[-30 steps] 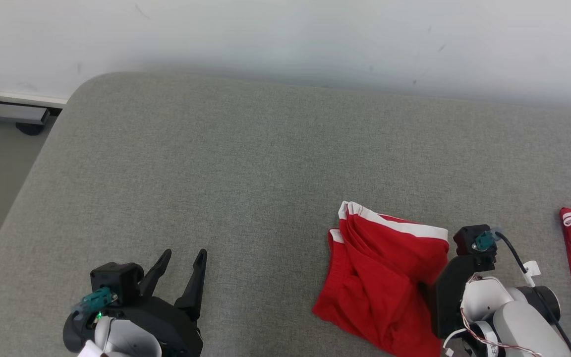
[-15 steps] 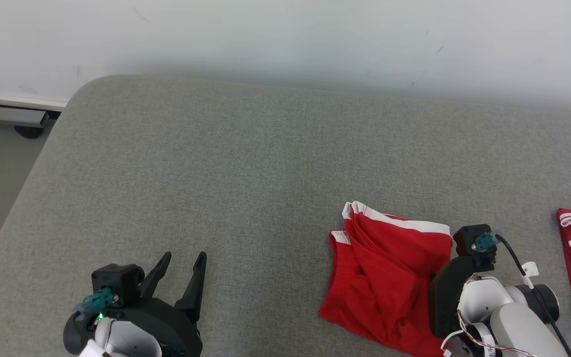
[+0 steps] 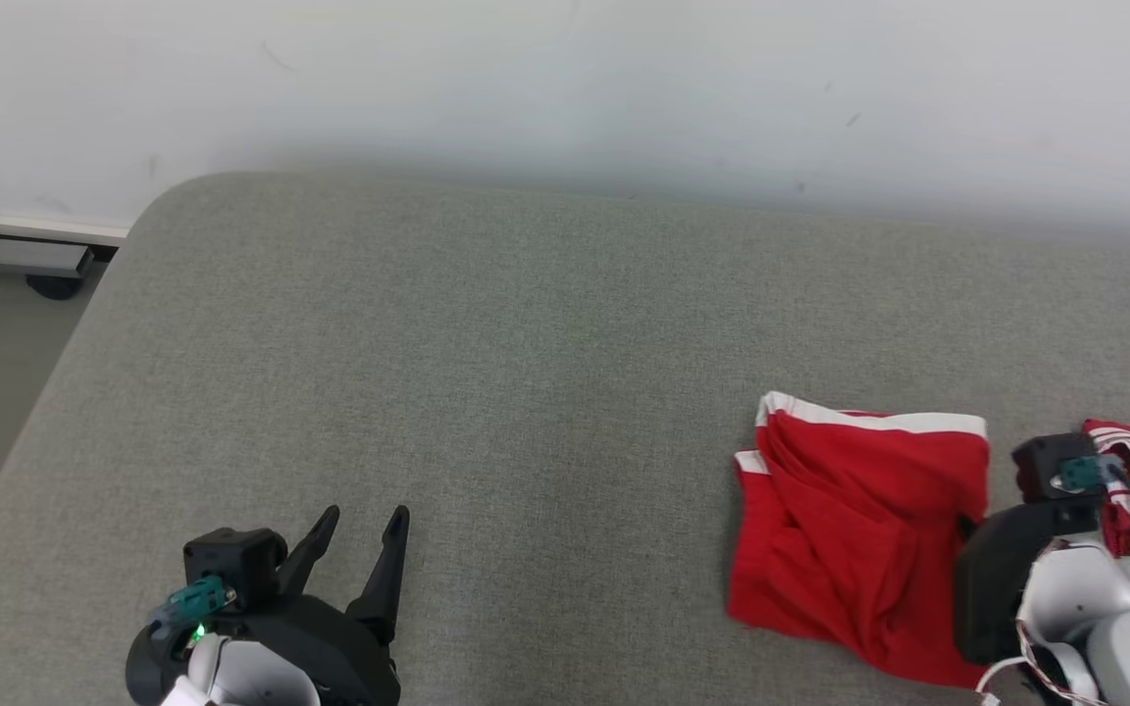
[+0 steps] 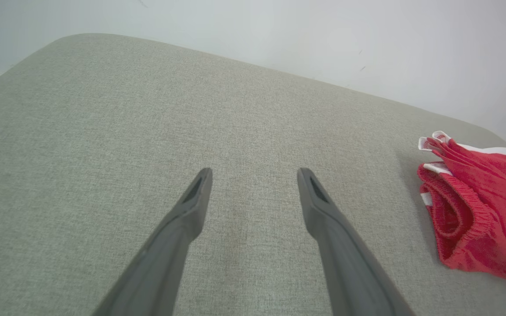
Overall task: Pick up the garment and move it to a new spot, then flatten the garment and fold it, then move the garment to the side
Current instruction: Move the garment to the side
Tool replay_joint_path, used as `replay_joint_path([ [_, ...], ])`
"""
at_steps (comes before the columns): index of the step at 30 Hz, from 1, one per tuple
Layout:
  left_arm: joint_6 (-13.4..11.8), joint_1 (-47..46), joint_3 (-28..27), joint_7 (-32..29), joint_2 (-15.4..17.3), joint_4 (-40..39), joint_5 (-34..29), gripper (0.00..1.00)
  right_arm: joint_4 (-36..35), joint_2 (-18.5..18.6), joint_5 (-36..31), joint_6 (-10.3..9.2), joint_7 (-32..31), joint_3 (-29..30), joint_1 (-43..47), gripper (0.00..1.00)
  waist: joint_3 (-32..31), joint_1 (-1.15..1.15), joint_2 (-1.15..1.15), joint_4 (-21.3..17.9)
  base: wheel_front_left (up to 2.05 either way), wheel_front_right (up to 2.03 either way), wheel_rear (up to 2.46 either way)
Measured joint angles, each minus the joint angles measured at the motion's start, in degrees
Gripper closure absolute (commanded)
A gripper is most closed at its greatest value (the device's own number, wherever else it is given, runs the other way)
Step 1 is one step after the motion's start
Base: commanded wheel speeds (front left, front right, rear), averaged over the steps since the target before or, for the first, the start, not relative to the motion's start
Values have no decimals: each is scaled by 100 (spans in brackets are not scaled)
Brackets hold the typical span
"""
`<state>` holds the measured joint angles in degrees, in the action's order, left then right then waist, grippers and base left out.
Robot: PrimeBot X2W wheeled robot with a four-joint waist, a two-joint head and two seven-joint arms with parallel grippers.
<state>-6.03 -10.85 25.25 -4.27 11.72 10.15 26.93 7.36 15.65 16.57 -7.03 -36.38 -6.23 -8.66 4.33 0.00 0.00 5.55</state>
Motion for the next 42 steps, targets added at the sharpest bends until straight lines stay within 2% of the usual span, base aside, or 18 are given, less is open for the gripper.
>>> replay_joint_path([
  [4, -1, 86, -41, 21, 38, -19, 8, 0, -573, 222, 123, 89, -154, 177, 250, 100, -32, 0, 0, -52, 0, 0, 0],
  [8, -1, 185, -35, 20, 54, -63, 8, 0, -1201, 324, 545, 308, -438, 349, 487, 100, -38, 0, 0, -149, 0, 0, 0],
  [12, -1, 202, -37, 21, 51, -151, 8, 0, -1563, 628, 880, 448, -846, 638, 636, 100, -9, 0, 0, -246, 0, 0, 0],
  [16, -2, 201, -42, 20, 49, -179, 8, 0, -1719, 1029, 926, 410, -1174, 1065, 570, 100, 54, 0, 0, -332, 0, 0, 0],
  [22, -7, 177, -44, 18, 44, -248, 7, 0, -1580, 1344, 1016, 341, -1582, 1433, 83, 100, 194, 0, 0, -443, 0, 0, 0],
  [33, 4, -37, -16, -35, 27, -246, 3, 0, -1488, 1486, 1318, 296, -2170, 1543, -224, 100, 444, 0, 0, -474, 0, 0, 0],
  [36, 4, -64, -14, -81, 25, -236, -1, 0, -1528, 1379, 1647, 357, -2336, 1373, -440, 100, 479, 0, 0, -469, 0, 0, 0],
  [42, 81, -238, 76, -109, -8, -145, -2, 0, -1685, 1279, 1874, 569, -2726, 889, -868, 100, 492, 1, 0, -411, 0, 0, 0],
])
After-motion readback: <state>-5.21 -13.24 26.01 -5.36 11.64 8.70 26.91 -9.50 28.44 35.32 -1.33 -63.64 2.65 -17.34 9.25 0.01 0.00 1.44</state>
